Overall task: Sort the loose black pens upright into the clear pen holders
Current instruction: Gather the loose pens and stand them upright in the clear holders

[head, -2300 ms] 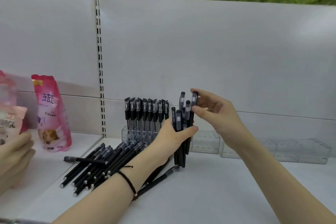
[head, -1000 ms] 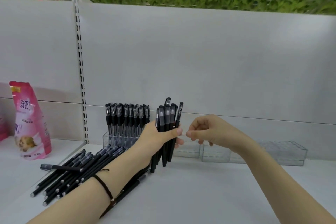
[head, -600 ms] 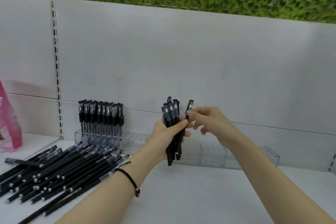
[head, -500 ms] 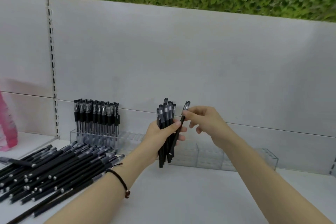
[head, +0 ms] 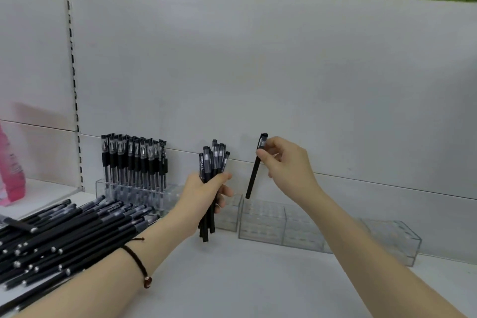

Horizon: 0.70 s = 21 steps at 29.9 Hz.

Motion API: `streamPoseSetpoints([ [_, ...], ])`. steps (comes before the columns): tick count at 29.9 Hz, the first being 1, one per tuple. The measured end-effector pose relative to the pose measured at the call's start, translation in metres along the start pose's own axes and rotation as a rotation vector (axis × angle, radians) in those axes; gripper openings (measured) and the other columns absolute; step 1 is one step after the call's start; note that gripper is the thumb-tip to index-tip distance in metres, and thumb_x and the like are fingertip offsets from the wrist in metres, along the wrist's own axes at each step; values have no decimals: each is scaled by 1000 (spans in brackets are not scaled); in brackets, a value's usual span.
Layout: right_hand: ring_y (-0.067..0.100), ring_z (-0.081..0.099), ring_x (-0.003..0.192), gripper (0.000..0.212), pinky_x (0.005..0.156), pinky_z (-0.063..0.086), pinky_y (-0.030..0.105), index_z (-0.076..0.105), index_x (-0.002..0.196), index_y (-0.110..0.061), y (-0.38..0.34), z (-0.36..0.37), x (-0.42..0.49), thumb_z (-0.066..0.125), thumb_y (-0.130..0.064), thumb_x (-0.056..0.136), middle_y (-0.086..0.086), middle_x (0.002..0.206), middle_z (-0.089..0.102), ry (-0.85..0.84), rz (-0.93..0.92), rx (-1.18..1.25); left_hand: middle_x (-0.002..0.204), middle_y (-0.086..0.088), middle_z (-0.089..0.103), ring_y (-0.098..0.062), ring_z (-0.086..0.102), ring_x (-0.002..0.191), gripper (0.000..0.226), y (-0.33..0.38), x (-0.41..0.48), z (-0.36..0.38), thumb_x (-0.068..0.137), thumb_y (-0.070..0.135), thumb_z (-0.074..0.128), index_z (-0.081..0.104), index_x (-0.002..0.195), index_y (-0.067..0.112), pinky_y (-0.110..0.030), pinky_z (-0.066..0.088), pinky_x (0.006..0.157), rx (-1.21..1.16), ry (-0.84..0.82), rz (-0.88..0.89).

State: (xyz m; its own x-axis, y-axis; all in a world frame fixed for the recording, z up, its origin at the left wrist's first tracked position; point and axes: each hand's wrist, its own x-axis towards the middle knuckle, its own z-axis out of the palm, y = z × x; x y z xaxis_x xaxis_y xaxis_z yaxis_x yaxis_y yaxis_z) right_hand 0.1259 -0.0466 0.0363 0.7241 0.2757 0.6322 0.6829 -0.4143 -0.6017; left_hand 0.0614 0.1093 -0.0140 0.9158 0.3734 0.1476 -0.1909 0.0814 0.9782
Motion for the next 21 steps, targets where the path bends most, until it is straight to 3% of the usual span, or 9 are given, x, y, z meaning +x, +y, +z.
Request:
streamPoseSetpoints([
  [5,11,55,64,5,70,48,31,62,86,-23,-6,-11,3,64,-24,90,-8,80,64,4,-11,-76,56,-6,58,-17,55,44,14,1,1,-4,93,16,58,62,99,4,-23,43,42,-22,-59,-96],
  [9,13,55,64,7,72,48,30,63,84,-22,-11,-18,4,65,-22,90,-1,84,68,0,19,-28,56,-8,58,-24,64,50,14,-1,-6,2,95,17,57,61,96,4,-27,50,46,36,-162,-154],
  [14,6,52,59,6,64,41,23,64,86,-19,-9,-15,1,65,-23,90,-1,82,67,-32,72,-28,61,-13,61,-31,68,57,16,-3,-8,5,96,17,56,59,96,2,-35,57,55,20,-196,-190],
  [18,5,53,59,6,62,46,21,64,85,-20,-7,-19,2,65,-23,90,-6,77,64,-13,91,-61,60,-13,62,-34,71,64,15,-2,-8,6,96,18,55,58,94,3,-37,58,57,27,-206,-199],
  [21,2,53,57,6,50,37,7,67,88,-16,-6,-19,2,66,-22,90,-3,75,64,-16,116,-20,60,-14,62,-38,72,71,13,-2,-8,8,96,17,55,57,93,4,-37,60,58,10,-204,-212],
])
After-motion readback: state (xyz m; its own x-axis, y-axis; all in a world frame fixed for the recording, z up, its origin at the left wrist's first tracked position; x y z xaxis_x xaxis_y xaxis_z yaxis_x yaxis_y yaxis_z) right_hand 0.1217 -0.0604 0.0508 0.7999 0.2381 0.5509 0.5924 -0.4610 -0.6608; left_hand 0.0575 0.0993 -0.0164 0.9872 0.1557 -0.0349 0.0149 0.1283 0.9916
